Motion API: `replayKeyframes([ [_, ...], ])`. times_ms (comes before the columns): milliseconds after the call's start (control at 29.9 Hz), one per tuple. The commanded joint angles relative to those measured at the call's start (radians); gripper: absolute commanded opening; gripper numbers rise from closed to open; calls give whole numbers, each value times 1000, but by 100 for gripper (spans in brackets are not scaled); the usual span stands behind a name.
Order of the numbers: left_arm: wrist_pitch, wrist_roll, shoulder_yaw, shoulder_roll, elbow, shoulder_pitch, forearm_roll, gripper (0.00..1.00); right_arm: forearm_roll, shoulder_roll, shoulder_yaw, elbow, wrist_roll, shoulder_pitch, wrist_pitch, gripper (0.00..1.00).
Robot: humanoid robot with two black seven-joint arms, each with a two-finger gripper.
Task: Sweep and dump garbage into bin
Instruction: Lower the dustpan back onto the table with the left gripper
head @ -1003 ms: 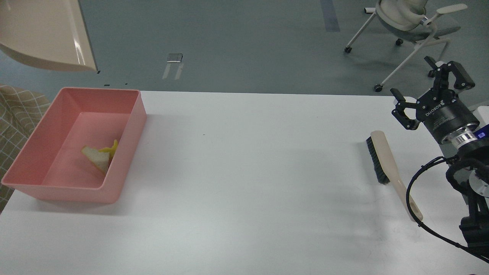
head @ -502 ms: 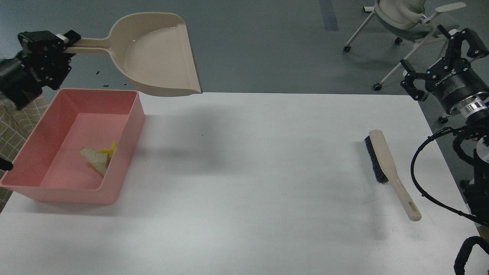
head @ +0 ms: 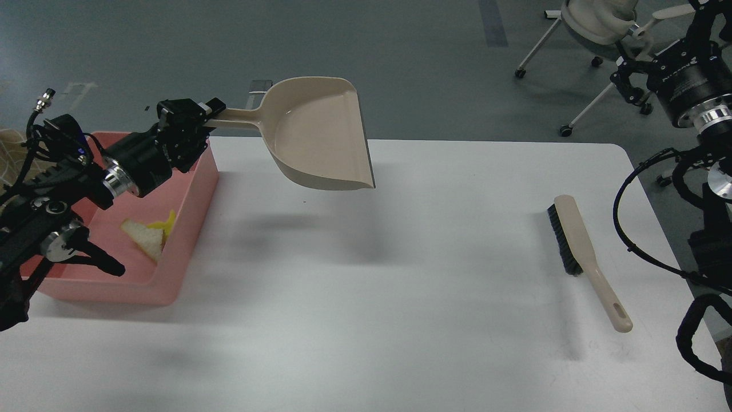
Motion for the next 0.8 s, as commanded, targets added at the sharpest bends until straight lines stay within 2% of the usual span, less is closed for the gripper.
replayKeyframes([
  [0,44,-1,72,-32,-1,2,27,22,0,4,-1,-22,23,14,0,100],
  [167,121,-19,165,-74,-2,2,32,22,2,14,-3,-22,24,14,0,100],
  [401,246,-11,294,-167,-10,-9,33,22,2,4,-3,-22,24,2,0,100],
  [602,303,-2,333,-241,-10,-6,33,22,2,3,-3,-22,24,0,0,100],
  [769,328,13,342,-247,-8,-4,33,22,2,3,-3,-21,24,-7,0,100],
])
